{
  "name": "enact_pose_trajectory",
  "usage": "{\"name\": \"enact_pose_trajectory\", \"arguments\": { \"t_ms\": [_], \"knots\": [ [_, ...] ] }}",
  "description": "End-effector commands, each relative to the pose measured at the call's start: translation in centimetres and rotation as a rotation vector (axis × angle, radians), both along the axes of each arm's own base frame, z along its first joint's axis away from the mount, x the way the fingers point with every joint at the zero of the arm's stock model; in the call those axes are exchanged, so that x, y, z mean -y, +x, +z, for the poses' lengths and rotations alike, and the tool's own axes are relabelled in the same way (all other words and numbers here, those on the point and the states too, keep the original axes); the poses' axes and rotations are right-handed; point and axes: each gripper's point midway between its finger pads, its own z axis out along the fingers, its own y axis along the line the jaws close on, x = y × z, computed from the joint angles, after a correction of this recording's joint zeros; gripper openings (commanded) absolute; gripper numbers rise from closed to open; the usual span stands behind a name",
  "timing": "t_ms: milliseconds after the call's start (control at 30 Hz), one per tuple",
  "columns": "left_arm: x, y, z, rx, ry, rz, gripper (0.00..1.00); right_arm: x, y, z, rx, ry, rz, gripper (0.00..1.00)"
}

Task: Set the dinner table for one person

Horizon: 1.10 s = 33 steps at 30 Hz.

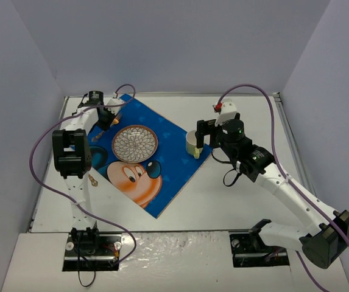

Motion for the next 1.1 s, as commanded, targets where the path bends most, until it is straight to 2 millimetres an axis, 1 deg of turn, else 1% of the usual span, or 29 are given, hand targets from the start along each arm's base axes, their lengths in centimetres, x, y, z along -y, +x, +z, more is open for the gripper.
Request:
{"name": "enact_pose_trajectory", "arguments": {
  "t_ms": [0,200,233,267,333,467,600,667,767,800,833,900,933,967,1000,1033,1067],
  "knots": [
    [-0.6,2.2,2.5,0.103,0.011,-0.003,0.00,-0.4,1.2,2.9,0.074,0.056,-0.017,1.00],
    [-0.6,2.3,1.4,0.087,0.012,0.001,0.01,-0.4,1.2,2.7,0.070,0.052,-0.017,1.00],
    [-0.7,2.3,1.2,0.082,0.012,0.006,0.03,-0.4,1.2,2.6,0.069,0.051,-0.016,1.00],
    [-0.8,2.3,0.9,0.078,0.011,0.014,0.08,-0.4,1.2,2.6,0.069,0.050,-0.015,1.00],
    [-0.8,2.3,0.9,0.079,0.008,0.025,0.14,-0.3,1.2,2.7,0.072,0.049,-0.015,1.00],
    [-1.1,2.6,2.3,0.115,0.005,0.062,0.30,-0.3,1.1,3.1,0.082,0.047,-0.011,1.00],
    [-1.8,3.0,5.6,0.184,0.002,0.142,0.47,-0.3,0.9,3.9,0.105,0.041,0.011,1.00],
    [-1.7,2.8,8.3,0.230,-0.032,0.198,0.55,-0.3,0.7,4.3,0.116,0.041,0.021,1.00],
    [-1.5,2.0,11.2,0.286,-0.113,0.318,0.77,0.1,0.2,5.2,0.139,0.050,0.023,1.00],
    [-1.7,1.8,13.3,0.338,-0.144,0.379,0.84,0.1,0.1,5.3,0.144,0.051,0.026,1.00],
    [-2.0,1.2,14.6,0.367,-0.171,0.442,0.88,0.3,-0.2,5.6,0.151,0.056,0.025,1.00],
    [-2.5,-0.4,15.9,0.392,-0.217,0.572,0.95,0.8,-0.7,6.0,0.167,0.065,0.021,1.00],
    [-3.1,-1.5,16.2,0.398,-0.238,0.678,0.97,1.1,-0.9,5.8,0.165,0.066,0.016,1.00],
    [-3.3,-2.8,17.6,0.423,-0.266,0.739,0.97,1.4,-1.3,6.3,0.180,0.076,0.015,1.00],
    [-3.8,-3.9,17.6,0.422,-0.277,0.804,0.97,1.5,-1.6,6.3,0.183,0.079,0.017,1.00],
    [-4.4,-5.5,17.1,0.419,-0.282,0.895,0.97,1.8,-2.0,6.3,0.188,0.083,0.019,1.00],
    [-5.0,-6.8,15.9,0.403,-0.272,0.975,0.97,2.0,-2.2,6.3,0.191,0.086,0.020,1.00]
  ]
}}
